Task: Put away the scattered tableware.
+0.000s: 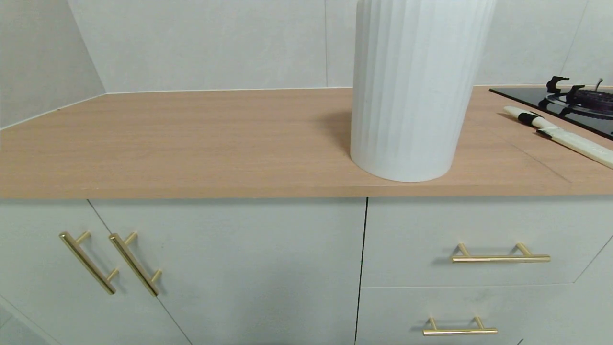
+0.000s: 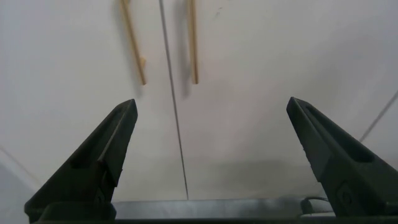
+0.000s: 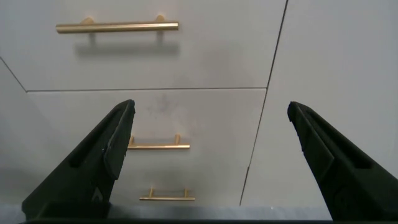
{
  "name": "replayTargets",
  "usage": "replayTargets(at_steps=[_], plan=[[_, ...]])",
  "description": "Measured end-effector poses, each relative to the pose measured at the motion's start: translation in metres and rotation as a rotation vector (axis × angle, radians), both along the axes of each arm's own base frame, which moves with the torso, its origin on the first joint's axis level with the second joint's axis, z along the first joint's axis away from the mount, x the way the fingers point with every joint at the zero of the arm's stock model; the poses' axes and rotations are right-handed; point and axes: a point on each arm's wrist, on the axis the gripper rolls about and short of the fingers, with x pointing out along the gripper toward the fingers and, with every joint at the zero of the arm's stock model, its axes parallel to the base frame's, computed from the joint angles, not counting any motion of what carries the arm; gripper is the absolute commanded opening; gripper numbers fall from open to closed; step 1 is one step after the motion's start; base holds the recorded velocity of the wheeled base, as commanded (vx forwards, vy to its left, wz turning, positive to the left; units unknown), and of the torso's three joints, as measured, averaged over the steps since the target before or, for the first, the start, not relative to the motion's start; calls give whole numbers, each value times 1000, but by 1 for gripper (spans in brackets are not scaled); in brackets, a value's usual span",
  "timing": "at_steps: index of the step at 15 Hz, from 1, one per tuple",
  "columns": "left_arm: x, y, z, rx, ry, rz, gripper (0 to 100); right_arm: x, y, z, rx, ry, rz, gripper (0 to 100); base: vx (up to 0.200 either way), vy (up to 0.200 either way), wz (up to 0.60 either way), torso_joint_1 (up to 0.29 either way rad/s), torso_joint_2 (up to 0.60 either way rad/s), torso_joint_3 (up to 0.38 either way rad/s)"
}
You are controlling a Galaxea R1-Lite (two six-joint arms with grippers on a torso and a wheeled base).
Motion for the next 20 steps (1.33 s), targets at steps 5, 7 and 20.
replayTargets(at_steps=[5, 7, 20], plan=[[0, 0, 0, 0, 0, 0, 100, 0, 0, 0, 0, 0, 0, 100, 0, 0, -120, -1, 0, 0], [0, 0, 0, 0, 0, 0, 100, 0, 0, 0, 0, 0, 1, 100, 0, 0, 0, 0, 0, 0], [0, 0, 0, 0, 1, 0, 100, 0, 0, 0, 0, 0, 0, 100, 0, -77, 0, 1, 1, 1]])
